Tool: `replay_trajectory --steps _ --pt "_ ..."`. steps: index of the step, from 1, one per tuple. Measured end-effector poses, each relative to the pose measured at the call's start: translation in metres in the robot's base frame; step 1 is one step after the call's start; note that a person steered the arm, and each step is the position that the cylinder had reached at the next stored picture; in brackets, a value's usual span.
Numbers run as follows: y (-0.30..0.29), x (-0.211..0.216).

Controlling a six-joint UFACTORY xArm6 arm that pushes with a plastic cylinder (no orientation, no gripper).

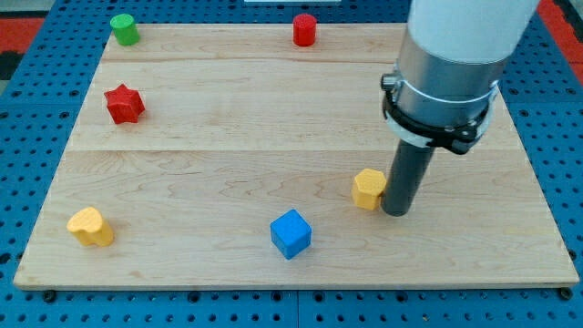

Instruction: Move the blue cube into the yellow hexagon

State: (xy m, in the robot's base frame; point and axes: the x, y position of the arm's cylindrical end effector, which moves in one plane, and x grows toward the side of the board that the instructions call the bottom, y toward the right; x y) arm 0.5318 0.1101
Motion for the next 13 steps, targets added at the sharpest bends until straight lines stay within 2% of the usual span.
replay_trajectory --steps 1,2,3,5,6,8,9,10,12,13 --pt "-0.005 0.027" --pt "-0.039 0.067" --pt "-0.079 0.086" --pt "-0.153 0.082" --pt "-0.163 0.067" --pt "-0.095 0.026" --pt "-0.103 0.041" --pt "-0.105 0.077" --pt "-0.063 0.024" --pt "-0.063 0.023"
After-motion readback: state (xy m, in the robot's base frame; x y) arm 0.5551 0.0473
